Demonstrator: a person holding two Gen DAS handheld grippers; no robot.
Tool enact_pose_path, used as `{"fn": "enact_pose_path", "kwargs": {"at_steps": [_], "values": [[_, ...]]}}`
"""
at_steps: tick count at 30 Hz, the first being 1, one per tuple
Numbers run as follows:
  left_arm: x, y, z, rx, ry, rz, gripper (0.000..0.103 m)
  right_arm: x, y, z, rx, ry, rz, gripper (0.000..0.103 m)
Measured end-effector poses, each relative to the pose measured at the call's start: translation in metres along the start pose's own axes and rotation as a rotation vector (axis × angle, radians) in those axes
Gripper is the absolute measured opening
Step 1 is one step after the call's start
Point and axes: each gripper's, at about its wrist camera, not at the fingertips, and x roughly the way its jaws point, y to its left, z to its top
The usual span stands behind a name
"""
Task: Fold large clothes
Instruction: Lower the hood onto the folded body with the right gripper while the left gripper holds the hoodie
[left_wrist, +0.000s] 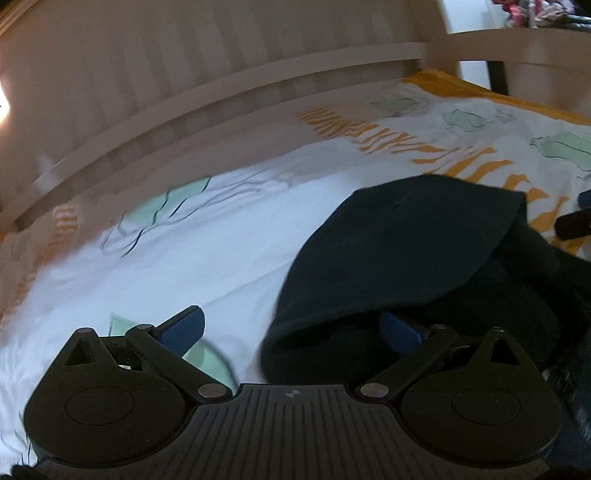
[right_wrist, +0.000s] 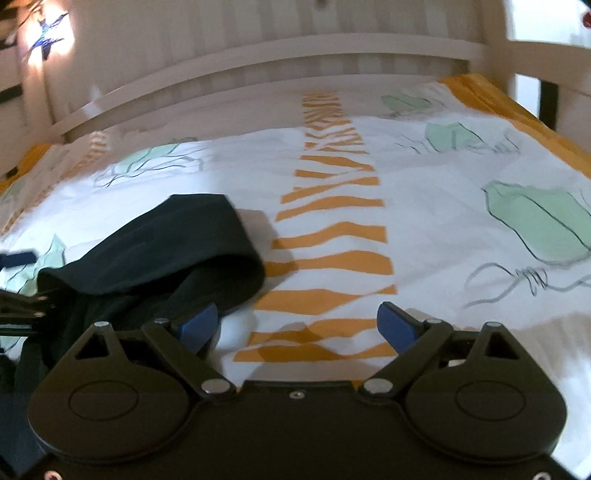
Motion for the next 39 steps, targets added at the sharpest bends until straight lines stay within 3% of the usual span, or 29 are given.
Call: {"fn": "enact_pose_path", "kwargs": {"at_steps": [4, 7, 11, 15, 17, 19, 23, 26, 29, 32, 35, 39], "values": [[0.009, 0.002, 0.009, 0.018, 0.000, 0.066, 0.103, 0.000, 0.011, 0.003, -0.031, -0.001, 0.029, 0.094], [0.010, 0.033, 0.009, -0.149, 0.016, 0.104, 0.103, 0.002, 0.017, 0.004, -0.049, -0.001, 0.040, 0.094], [0.010, 0.069, 0.001, -0.297, 0.045, 0.136, 0.103, 0.007, 0.023, 0.008, -0.045, -0.006, 0.043, 0.094], [0.019, 0.092, -0.008, -0.473, 0.090, 0.070, 0.103, 0.016, 0.028, 0.013, -0.037, 0.000, 0.037, 0.095], [0.030, 0.102, -0.021, -0.615, 0.151, 0.014, 0.103, 0.018, 0.032, 0.013, -0.039, 0.010, 0.031, 0.095], [0.035, 0.104, -0.030, -0.677, 0.190, 0.006, 0.103, 0.022, 0.035, 0.014, -0.061, 0.016, 0.015, 0.094], [0.035, 0.094, -0.029, -0.504, 0.188, 0.031, 0.103, 0.034, 0.026, 0.016, -0.051, 0.051, -0.150, 0.095], [0.036, 0.099, -0.029, -0.483, 0.213, 0.008, 0.103, 0.039, 0.003, 0.014, 0.058, 0.103, -0.100, 0.097], [0.029, 0.104, -0.032, -0.472, 0.224, -0.035, 0.103, 0.031, -0.005, 0.011, 0.066, 0.112, -0.029, 0.097], [0.010, 0.104, -0.032, -0.389, 0.165, -0.144, 0.103, 0.016, -0.014, 0.010, 0.039, 0.119, 0.053, 0.096], [-0.017, 0.098, -0.033, -0.297, 0.103, -0.225, 0.103, 0.000, -0.020, 0.009, -0.002, 0.103, 0.075, 0.096], [-0.040, 0.095, -0.026, -0.302, -0.008, -0.285, 0.103, -0.021, -0.021, 0.017, 0.020, 0.016, 0.143, 0.096]]}}
